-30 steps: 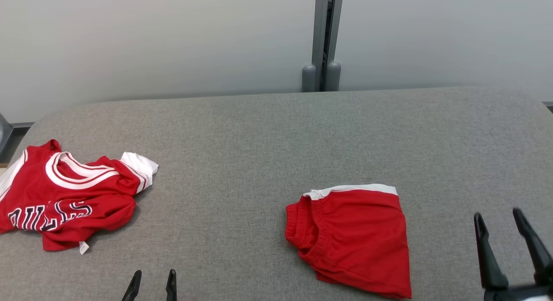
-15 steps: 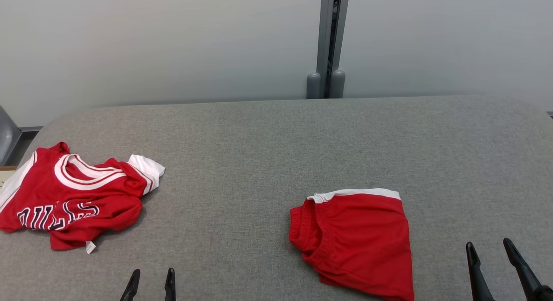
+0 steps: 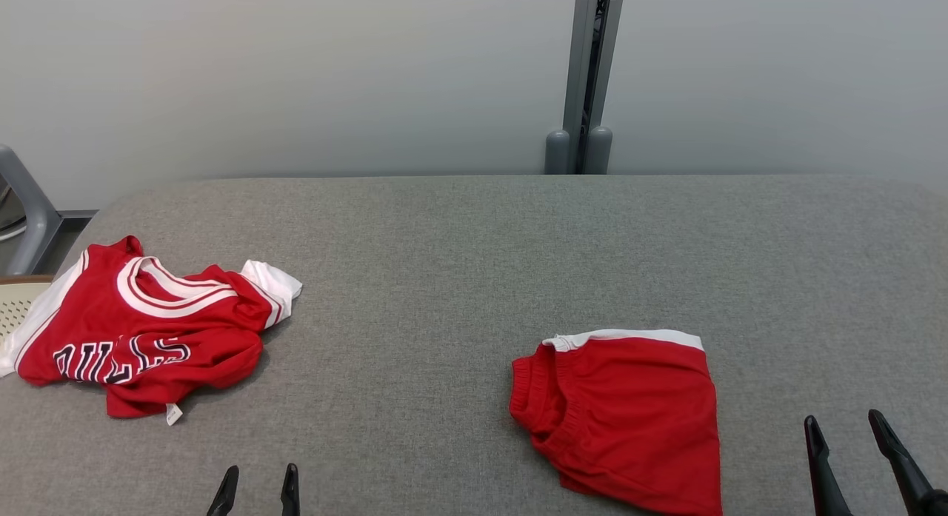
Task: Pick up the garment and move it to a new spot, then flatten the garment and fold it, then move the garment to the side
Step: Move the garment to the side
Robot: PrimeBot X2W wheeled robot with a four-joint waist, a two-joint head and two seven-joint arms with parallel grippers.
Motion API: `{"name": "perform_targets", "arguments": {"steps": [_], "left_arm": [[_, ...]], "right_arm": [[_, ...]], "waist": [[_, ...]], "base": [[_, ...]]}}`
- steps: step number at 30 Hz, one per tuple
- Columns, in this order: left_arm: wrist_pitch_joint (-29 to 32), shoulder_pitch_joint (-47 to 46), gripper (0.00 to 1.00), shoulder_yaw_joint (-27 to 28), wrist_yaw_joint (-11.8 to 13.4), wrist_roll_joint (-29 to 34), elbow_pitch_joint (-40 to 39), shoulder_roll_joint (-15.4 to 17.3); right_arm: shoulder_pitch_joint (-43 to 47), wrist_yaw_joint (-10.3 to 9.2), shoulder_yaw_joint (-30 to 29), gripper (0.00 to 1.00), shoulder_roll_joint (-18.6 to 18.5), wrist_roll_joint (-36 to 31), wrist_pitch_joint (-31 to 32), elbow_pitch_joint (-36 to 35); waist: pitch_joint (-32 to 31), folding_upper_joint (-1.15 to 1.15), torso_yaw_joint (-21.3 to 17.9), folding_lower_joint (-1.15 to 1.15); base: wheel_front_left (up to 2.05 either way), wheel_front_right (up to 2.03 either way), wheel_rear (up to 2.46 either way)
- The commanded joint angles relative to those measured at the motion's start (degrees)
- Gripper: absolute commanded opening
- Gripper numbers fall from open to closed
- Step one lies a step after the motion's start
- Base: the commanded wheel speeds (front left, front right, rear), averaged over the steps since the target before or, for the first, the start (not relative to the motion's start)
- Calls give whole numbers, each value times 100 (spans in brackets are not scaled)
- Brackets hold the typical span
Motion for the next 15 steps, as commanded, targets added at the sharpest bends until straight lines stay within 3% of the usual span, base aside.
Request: {"name": "perform_targets", "arguments": {"steps": [1,12,15], "left_arm": [[-7,89,100,25,22,-31,-17,20],[-7,98,100,-3,71,-47,-58,20],[-7,86,100,-7,84,-47,-72,21]], "right_arm": [[11,-1,-7,100,-50,-25,-31,13],[-67,-1,-55,100,-68,101,-31,15],[-164,-1,70,100,-32,494,-26,476]], "waist": [[-11,0,11,0],[-1,0,62,0],[45,0,52,0]], "base": [[0,0,0],[0,0,0],[0,0,0]]}}
